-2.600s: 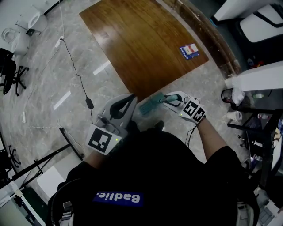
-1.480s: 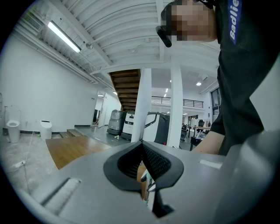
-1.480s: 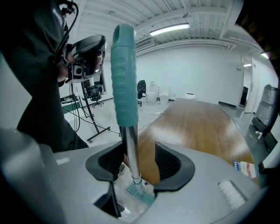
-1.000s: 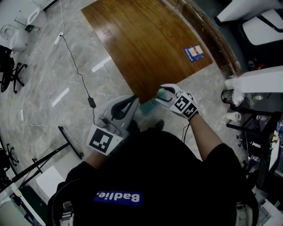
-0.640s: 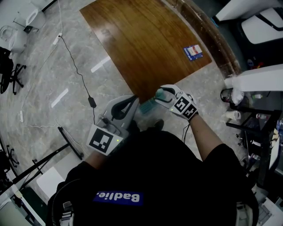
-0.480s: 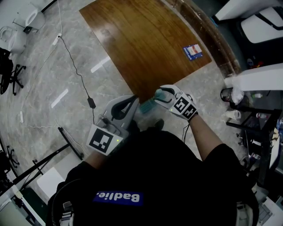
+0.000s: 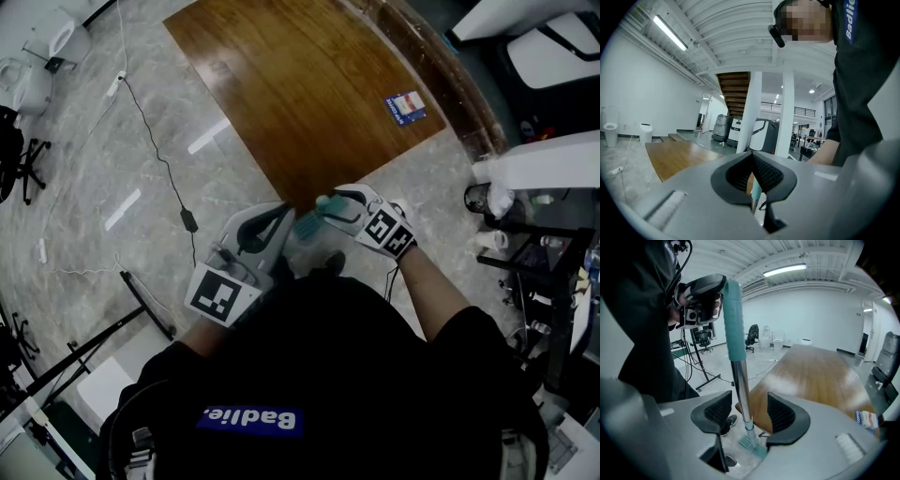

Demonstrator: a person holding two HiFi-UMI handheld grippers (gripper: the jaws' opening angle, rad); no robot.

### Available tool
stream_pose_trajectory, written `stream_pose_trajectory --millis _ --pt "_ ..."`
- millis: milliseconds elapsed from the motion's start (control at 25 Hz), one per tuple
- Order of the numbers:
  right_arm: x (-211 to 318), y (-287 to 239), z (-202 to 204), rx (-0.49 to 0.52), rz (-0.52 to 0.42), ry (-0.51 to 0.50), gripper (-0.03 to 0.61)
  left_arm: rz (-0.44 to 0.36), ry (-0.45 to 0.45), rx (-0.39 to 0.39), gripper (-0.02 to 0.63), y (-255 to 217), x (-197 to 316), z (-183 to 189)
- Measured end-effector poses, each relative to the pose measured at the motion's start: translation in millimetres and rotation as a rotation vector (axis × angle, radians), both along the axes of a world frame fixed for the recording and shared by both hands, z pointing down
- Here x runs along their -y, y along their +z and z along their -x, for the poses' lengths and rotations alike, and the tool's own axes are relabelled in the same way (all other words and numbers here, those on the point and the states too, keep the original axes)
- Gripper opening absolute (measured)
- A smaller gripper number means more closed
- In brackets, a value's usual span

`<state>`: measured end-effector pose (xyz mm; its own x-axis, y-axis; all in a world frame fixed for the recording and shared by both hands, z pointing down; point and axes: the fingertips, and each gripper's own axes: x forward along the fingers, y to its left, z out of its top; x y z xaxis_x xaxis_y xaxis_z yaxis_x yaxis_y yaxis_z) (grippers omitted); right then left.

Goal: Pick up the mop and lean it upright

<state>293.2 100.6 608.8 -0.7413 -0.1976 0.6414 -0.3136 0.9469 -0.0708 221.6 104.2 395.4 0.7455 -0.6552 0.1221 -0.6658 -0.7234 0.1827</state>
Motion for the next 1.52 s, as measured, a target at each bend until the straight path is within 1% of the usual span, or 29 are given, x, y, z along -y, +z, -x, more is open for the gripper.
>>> stream_pose_trajectory --millis 280,600,840,1040,1120,1240,1360,1440,1520 --pt "-8 1 0 -0.002 0.009 -0.012 0.246 0.009 0.007 -0.009 0.018 4 2 -3" --pt "-6 -6 -6 0.011 -0.004 0.014 0.245 0.002 0.007 -0.012 0.018 3 3 -3" --pt "-14 -30 -12 0.089 -0.028 0.061 0.241 -0.018 0.002 0.005 0.018 -6 2 -5" --pt "-26 -53 -20 0.163 -0.049 0.096 0.218 -0.040 -0.017 0.031 0.018 -17 -1 -6" --pt "-30 -64 -27 0.199 -0.054 0.129 0.193 -0.047 -0.013 0.038 0.018 -22 -3 -10" --pt "-33 -85 -37 0.266 -0.078 0.211 0.151 -0.069 0.016 0.042 0.018 -32 -9 -18" --pt "-39 -107 -44 0.319 -0.123 0.306 0.090 -0.098 0.054 0.020 0.018 -44 -13 -21" --pt "-44 -118 -46 0.336 -0.159 0.374 0.048 -0.115 0.089 -0.001 0.018 -50 -15 -18" --pt "-51 -125 -46 0.348 -0.191 0.461 0.021 -0.131 0.154 -0.007 0.018 -52 -20 -13"
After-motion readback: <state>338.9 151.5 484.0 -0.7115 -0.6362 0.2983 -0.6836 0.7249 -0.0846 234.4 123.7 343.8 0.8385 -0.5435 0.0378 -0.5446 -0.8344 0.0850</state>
